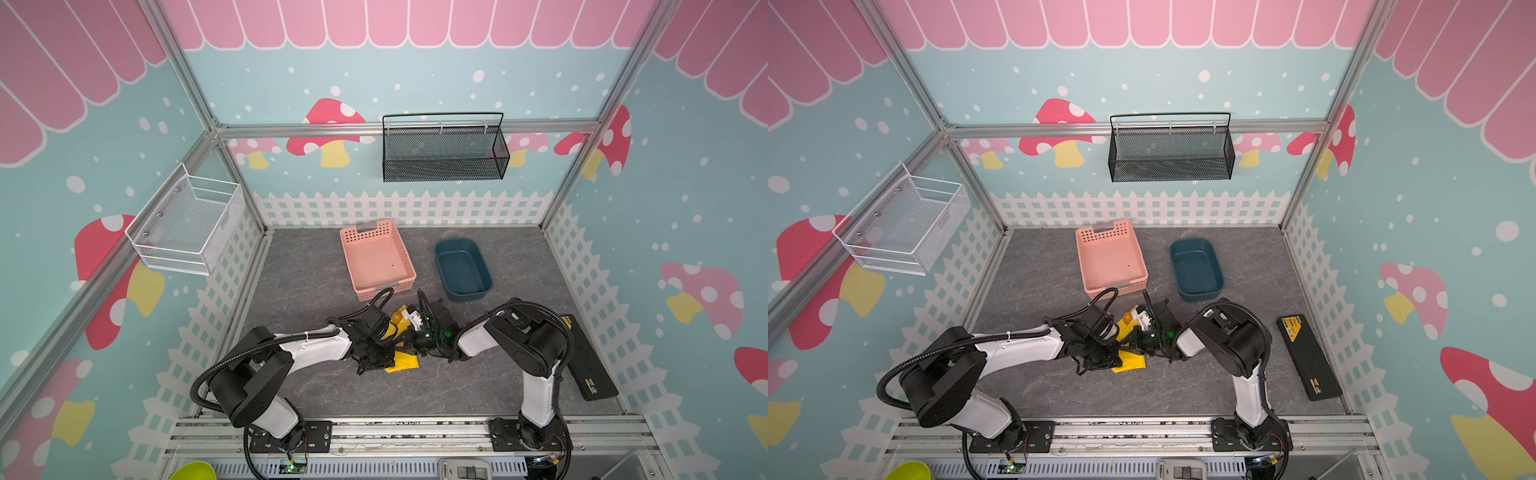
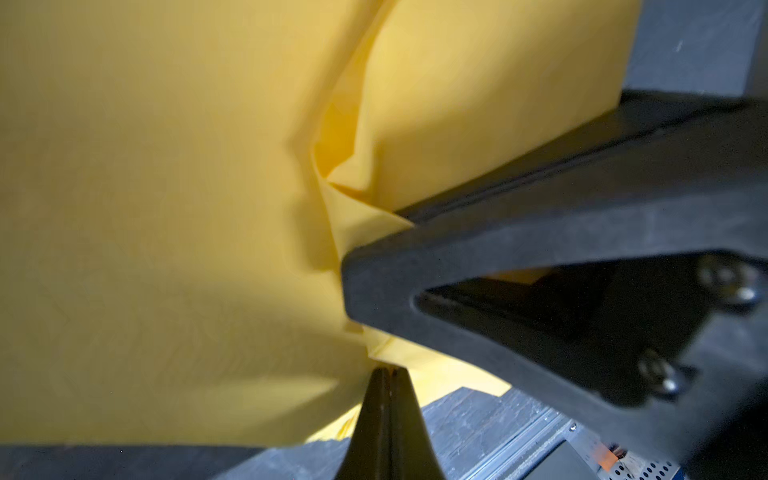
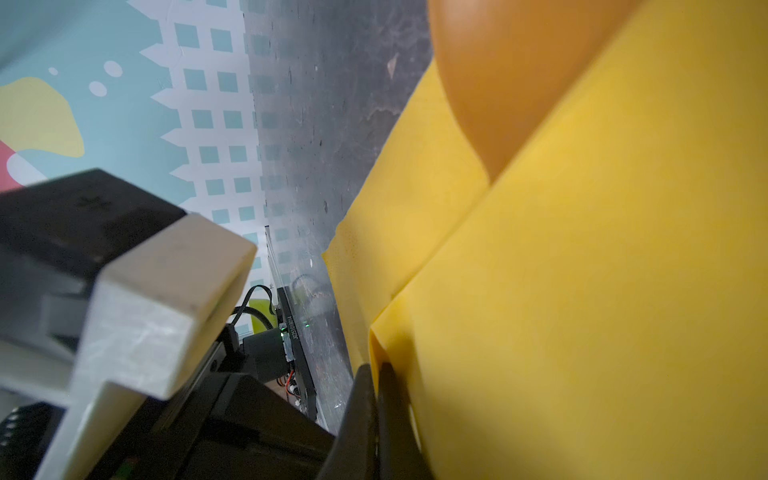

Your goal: Place the utensils on the paper napkin and roll it up

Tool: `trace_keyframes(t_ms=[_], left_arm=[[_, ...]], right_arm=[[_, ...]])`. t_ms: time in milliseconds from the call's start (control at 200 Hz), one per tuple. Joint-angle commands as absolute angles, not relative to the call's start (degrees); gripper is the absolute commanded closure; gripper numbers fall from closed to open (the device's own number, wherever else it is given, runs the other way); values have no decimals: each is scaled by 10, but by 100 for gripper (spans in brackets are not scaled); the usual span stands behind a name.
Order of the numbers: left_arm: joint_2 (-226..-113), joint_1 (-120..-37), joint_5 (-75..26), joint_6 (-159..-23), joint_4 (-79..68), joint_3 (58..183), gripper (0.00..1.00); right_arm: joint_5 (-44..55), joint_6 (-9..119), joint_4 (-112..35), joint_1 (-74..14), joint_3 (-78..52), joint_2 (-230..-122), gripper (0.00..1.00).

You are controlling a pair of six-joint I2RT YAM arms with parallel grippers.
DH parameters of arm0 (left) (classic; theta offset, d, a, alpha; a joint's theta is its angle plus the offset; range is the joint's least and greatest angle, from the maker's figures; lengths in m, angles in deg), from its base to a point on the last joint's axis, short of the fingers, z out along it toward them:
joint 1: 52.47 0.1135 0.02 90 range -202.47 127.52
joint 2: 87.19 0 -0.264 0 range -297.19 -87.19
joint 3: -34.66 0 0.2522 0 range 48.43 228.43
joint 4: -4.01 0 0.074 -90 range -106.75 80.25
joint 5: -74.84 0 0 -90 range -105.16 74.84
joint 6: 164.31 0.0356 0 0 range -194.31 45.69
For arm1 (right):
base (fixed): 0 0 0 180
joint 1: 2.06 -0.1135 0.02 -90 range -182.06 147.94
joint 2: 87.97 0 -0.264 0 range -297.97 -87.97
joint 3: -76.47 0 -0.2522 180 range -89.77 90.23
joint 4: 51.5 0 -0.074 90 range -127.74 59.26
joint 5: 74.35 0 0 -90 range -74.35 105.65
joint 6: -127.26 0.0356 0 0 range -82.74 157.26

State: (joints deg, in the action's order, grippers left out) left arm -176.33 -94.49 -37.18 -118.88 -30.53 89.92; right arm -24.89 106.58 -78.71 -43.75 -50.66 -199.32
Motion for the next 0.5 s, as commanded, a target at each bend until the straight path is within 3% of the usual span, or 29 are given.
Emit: trace_keyframes(t_ms=[0, 495], left_arm=[[-1758, -941, -358, -1186, -316, 901, 97], [-1669, -854, -327, -1142, -400, 912, 96]], right_arm=[[-245, 1077, -805, -441, -517, -2005, 98], [-253, 1076, -804, -442, -516, -2013, 68]])
